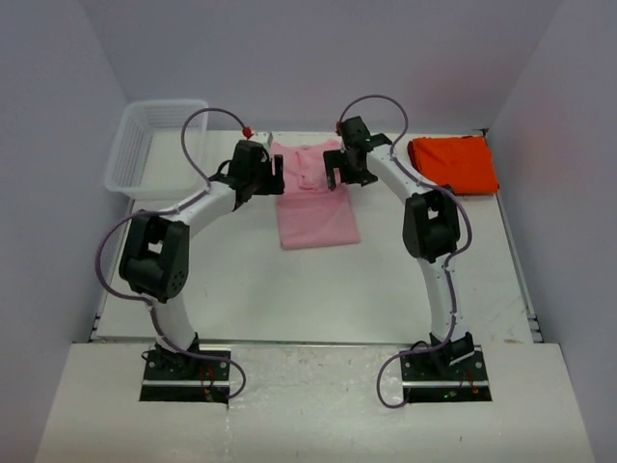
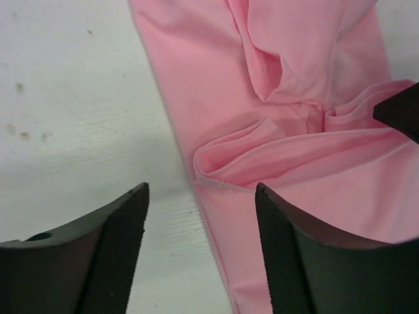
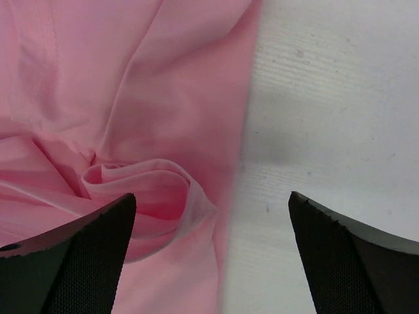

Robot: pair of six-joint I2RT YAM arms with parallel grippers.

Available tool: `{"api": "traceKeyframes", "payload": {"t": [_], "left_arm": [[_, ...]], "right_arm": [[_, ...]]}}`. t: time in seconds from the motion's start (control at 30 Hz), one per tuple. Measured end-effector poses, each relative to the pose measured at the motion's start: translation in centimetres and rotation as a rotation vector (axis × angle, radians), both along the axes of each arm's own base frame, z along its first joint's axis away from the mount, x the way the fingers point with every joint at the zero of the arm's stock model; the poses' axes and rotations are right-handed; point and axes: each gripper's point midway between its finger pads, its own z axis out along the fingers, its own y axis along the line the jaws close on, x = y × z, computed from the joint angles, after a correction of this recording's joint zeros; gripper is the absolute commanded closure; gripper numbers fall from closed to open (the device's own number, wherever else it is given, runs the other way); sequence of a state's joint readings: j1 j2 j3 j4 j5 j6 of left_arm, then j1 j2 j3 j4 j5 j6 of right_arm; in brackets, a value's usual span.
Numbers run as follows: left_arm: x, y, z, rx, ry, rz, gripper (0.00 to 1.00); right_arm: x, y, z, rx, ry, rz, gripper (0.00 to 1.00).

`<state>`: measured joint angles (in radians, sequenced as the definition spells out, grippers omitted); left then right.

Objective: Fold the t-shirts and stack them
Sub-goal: Fold the folded rectangular tshirt in 1/3 of the way

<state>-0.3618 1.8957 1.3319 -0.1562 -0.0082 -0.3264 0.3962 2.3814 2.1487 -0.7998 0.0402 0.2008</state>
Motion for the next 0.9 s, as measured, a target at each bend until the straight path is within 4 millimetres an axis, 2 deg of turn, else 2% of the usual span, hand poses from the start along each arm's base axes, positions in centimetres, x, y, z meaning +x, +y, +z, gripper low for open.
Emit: {"api": "traceKeyframes", "payload": {"t": [0.07,0.1,0.13,0.2,0.27,0.3,0.33,0.37,0.43,0.5,0.6,0.7,0.77,0.9], "left_arm": [[-0.1,0.7,3.0,0.001,-0.076,0.023,0.22],[-0.1,0.9,4.8,-0.006,-0.118,0.034,0.13],[-0.2,1.1,6.8,-0.016,-0.163,0.04,0.14],[-0.7,1.1,10.5,-0.051,-0.232,0.046,0.2],[-1.3,0.5,13.0,-0.101,-0.272,0.024,0.45],[-1.6,-0.2,13.6,-0.13,-0.277,0.002,0.59],[-2.0,-1.0,13.8,-0.162,-0.273,-0.028,0.91],[-2.4,-1.9,13.6,-0.197,-0.262,-0.066,1.0],[-3.4,-3.9,11.8,-0.255,-0.203,-0.146,1.0],[-4.2,-6.2,9.1,-0.325,-0.115,-0.24,1.0],[-5.5,-9.4,4.1,-0.43,0.04,-0.361,1.0],[-7.1,-11.6,0.4,-0.518,0.165,-0.437,1.0],[-7.9,-12.7,-0.8,-0.573,0.216,-0.479,1.0],[-8.6,-14.2,-1.4,-0.649,0.25,-0.55,1.0]], "right_arm": [[-0.6,-0.7,0.2,-0.018,-0.008,-0.011,0.01],[-1.1,-0.9,0.5,-0.021,-0.007,-0.013,0.01],[-1.6,-1.2,1.1,-0.026,-0.009,-0.016,0.01],[-2.7,-1.7,2.7,-0.025,-0.024,-0.026,0.01],[-3.8,-2.0,4.8,-0.002,-0.057,-0.035,0.09],[-4.6,-2.1,5.8,0.011,-0.066,-0.037,0.2],[-5.4,-2.1,6.5,0.032,-0.075,-0.037,0.79],[-6.5,-2.2,7.2,0.056,-0.082,-0.037,1.0],[-8.6,-1.8,8.1,0.117,-0.068,-0.034,1.0],[-10.2,-1.2,8.1,0.177,-0.045,-0.016,1.0],[-12.4,0.2,6.6,0.271,0.027,0.017,1.0],[-14.7,1.3,4.2,0.343,0.135,0.035,1.0],[-15.5,2.0,3.1,0.38,0.192,0.035,1.0],[-15.7,3.1,1.9,0.428,0.246,0.032,1.0]]}}
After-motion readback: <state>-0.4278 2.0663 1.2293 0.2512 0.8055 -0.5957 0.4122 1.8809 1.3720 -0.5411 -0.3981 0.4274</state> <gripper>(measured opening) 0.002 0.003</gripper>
